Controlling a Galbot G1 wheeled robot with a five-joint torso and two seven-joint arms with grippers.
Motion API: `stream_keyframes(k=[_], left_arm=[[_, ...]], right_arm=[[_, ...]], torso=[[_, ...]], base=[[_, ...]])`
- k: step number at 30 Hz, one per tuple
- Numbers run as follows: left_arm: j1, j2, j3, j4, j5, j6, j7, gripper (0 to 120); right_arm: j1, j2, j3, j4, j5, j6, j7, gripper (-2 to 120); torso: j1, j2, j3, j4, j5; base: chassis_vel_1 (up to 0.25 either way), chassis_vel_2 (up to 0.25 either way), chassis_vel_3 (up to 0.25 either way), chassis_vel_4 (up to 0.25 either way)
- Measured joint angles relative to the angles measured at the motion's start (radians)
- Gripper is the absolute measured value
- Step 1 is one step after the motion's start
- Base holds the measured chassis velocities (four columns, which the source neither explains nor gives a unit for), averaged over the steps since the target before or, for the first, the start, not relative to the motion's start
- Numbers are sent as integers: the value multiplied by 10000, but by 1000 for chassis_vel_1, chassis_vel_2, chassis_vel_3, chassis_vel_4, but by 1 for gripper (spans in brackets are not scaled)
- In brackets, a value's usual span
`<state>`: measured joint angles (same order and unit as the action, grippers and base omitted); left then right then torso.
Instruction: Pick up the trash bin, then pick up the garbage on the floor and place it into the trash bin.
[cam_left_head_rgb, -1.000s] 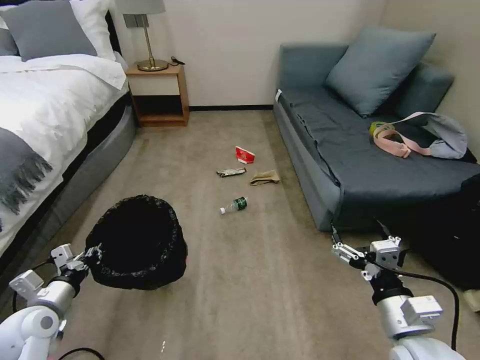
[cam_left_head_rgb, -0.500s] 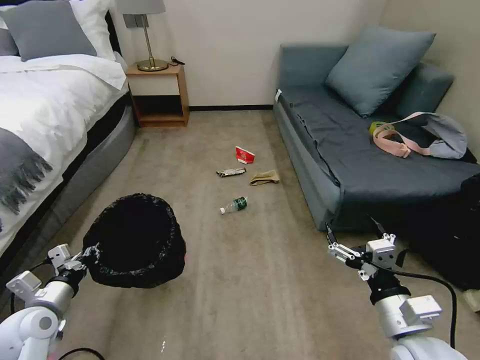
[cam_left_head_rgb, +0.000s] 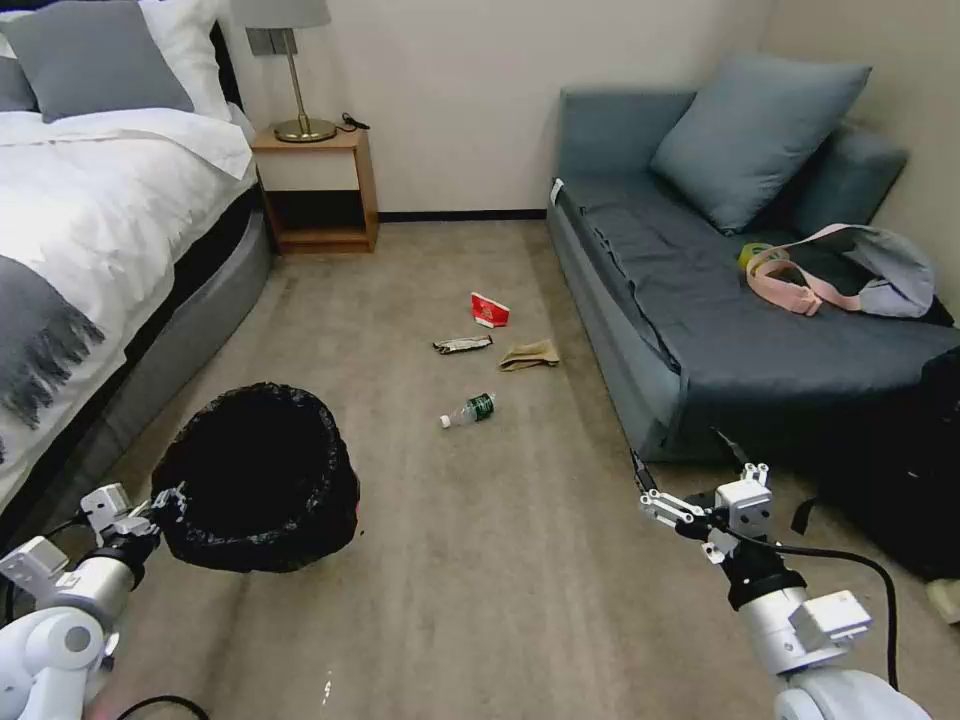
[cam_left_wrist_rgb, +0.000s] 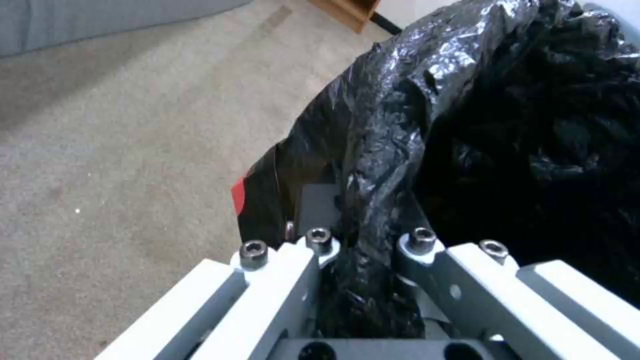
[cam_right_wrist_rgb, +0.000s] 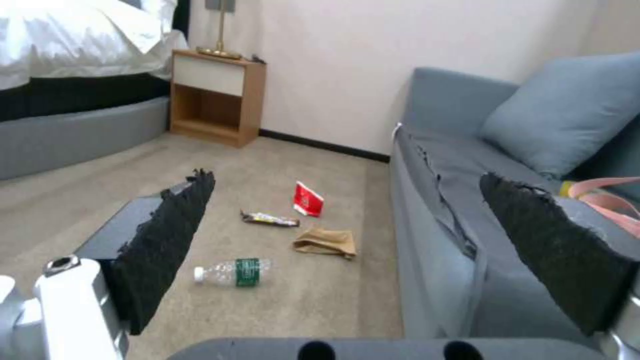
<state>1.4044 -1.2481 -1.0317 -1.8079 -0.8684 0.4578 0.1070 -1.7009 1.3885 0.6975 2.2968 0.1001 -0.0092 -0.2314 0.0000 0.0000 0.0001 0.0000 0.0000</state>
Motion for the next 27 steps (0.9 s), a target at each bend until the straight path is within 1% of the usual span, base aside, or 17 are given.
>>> stream_keyframes(k=[16, 27], left_arm=[[-165, 112, -149, 29, 52, 12, -184, 4], [-377, 335, -440, 76, 116, -87, -296, 4]], right_arm=[[24, -9, -6, -107, 49, 14, -111, 100], [44, 6, -16, -135, 82, 55, -141, 100]], torso=[[0, 0, 0, 0, 0], [0, 0, 0, 1, 0]], base=[[0, 0, 0, 0], [-2, 3, 5, -2]])
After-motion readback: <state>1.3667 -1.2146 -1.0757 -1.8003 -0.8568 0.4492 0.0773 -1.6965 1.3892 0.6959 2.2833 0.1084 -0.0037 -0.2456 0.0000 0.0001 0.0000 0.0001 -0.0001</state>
